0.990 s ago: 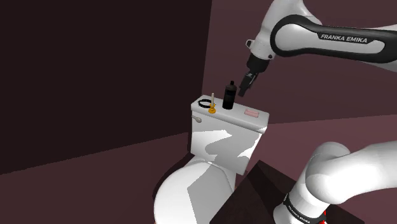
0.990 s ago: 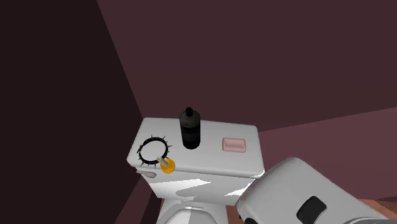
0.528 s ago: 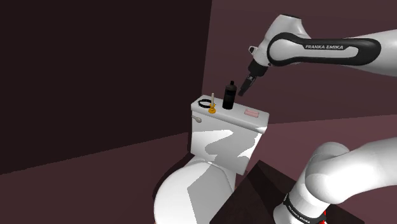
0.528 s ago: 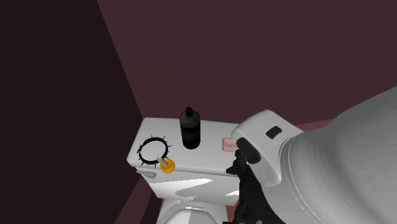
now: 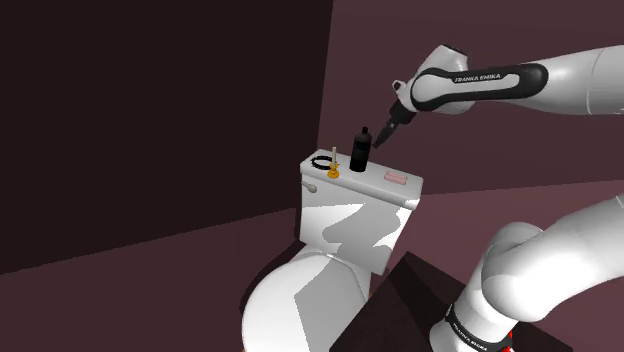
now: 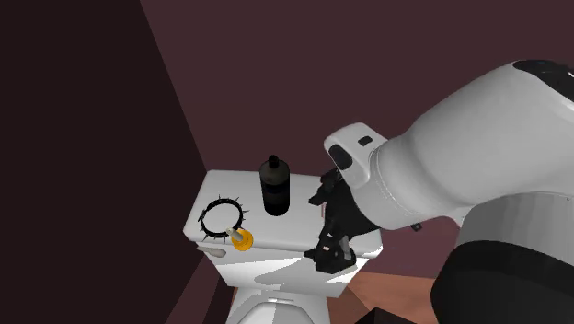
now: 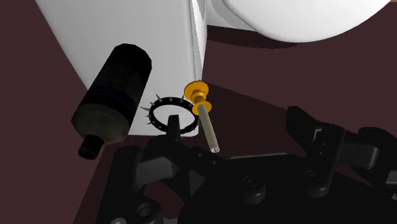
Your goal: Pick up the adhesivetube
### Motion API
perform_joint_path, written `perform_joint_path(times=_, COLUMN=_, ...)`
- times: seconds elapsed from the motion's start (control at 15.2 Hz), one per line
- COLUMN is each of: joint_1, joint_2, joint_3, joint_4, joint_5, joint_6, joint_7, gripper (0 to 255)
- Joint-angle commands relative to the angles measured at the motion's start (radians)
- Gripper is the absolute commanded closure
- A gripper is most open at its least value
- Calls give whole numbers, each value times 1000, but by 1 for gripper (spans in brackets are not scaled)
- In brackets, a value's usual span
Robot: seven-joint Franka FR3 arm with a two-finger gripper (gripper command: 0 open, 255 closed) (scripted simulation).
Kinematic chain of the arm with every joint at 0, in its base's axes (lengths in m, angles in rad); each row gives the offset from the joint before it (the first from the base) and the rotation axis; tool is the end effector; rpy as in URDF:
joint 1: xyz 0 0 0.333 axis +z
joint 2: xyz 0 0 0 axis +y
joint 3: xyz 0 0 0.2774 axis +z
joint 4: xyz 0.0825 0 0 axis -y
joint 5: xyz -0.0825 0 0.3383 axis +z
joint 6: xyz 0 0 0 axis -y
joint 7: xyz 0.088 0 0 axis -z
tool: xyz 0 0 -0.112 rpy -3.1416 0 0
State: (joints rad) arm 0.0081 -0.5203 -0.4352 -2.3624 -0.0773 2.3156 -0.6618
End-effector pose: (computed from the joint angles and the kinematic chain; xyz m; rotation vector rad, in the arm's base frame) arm 0.3747 -0.1932 0.5223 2.9443 0.4147 0.6760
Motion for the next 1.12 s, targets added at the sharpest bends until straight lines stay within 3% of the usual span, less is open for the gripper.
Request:
perform_joint_path(times=0.0, joint_1=31, joint_2=55, joint_3=-66, joint_4=32, joint_5=40, joint_6=53, joint_7=-78, gripper=0)
perform_joint_path(times=0.2, joint_1=97, joint_2=144, joint_3=-177, joint_4=86, joint_5=134, joint_6=123, joint_7=-210, gripper=0)
perform_joint_path(times=0.4, joint_1=185, joint_2=248, joint_3=-306, joint_4=159, joint_5=279, joint_6=169, joint_7=-373, gripper=0)
perform_joint_path(times=0.66, joint_1=311, joint_2=437, joint_3=-497, joint_4=295, joint_5=595, joint_6=158, joint_7=-659, gripper=0)
perform_joint_path(times=0.79, joint_1=316, joint_2=572, joint_3=-557, joint_4=384, joint_5=807, joint_6=97, joint_7=-819, gripper=0)
perform_joint_path(times=1.06, joint_1=281, joint_2=611, joint_3=-531, joint_4=378, joint_5=878, joint_6=105, joint_7=-879, gripper=0)
